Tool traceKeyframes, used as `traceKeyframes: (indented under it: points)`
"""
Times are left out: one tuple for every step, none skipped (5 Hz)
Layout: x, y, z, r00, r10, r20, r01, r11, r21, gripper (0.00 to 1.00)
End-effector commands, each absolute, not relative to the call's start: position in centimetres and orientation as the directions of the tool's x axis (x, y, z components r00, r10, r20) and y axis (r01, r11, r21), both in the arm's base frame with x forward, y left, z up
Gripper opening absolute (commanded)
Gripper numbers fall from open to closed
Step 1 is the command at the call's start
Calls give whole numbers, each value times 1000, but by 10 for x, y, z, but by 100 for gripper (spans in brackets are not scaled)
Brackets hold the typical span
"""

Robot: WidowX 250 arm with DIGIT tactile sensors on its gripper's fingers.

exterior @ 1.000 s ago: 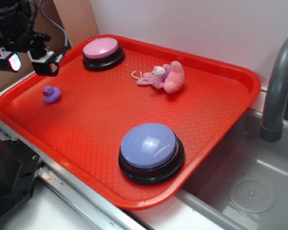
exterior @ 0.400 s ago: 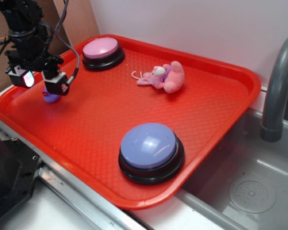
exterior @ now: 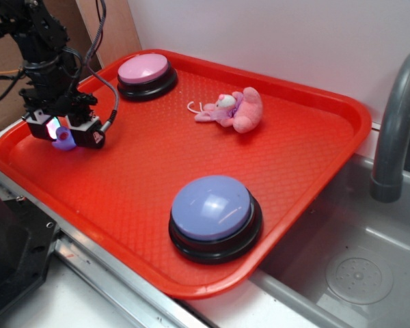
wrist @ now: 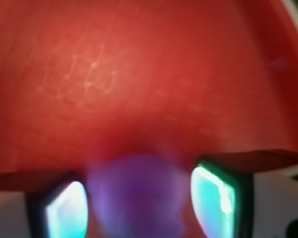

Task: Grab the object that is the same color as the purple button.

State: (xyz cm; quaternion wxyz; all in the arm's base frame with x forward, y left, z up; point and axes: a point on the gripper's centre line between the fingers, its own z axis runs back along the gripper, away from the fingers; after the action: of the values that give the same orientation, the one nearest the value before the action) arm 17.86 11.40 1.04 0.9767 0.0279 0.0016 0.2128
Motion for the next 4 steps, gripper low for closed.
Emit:
traceKeyframes:
  points:
    - [175, 116, 17, 925, 378, 40, -379, 924, 55, 0]
    - [178, 106, 67, 948, 310, 77, -316, 946, 80, 0]
    - [186, 81, 116, 970, 229, 81, -239, 960, 143, 0]
    - [189, 54, 166, 990, 114, 85, -126, 980, 152, 0]
